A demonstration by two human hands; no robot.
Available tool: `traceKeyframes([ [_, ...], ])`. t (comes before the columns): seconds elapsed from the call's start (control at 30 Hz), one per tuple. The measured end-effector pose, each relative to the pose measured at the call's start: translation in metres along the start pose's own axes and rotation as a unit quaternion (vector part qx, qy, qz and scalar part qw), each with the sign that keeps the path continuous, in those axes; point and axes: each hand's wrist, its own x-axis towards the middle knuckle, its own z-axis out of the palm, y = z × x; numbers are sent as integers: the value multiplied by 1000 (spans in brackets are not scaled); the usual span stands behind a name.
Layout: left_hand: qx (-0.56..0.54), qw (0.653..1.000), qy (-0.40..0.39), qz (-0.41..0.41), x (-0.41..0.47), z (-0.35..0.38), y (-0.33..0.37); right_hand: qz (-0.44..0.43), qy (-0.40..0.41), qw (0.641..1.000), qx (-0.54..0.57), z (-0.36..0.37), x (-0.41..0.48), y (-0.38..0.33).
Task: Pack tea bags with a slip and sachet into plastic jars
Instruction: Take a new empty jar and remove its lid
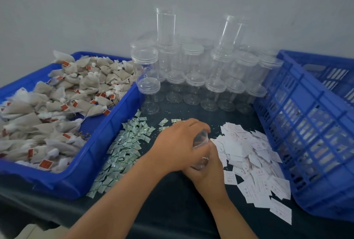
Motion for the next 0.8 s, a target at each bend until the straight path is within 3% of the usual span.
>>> traceKeyframes([
  [0.1,50,988,3,-143,-3,6,2,-75,69,984,-149,6,-3,1],
  [0.23,5,962,-75,-262,1,-11,-8,-161,122,954,-224,12,-4,5],
  [0.3,-115,935,-134,-308,4,-26,-23,-188,137,938,-258,13,-5,8],
  [0.33,-219,902,-172,-329,5,-31,-33,-178,153,938,-257,12,-5,9],
  [0.4,-357,843,-231,-330,3,-30,-51,-97,187,958,-193,6,-4,7],
  [0.43,-357,846,-228,-324,-1,-24,-58,-40,194,970,-139,1,-3,3],
  [0.5,-257,901,-161,-311,-7,0,-72,58,176,982,-30,-5,0,0],
  [0.6,-71,964,-27,-255,-18,39,-88,74,121,990,26,-5,1,-3],
  [0.7,50,969,42,-239,-30,58,-93,65,85,994,29,-1,0,-1],
  [0.8,79,962,54,-257,-30,61,-91,53,65,996,20,-2,-1,0],
])
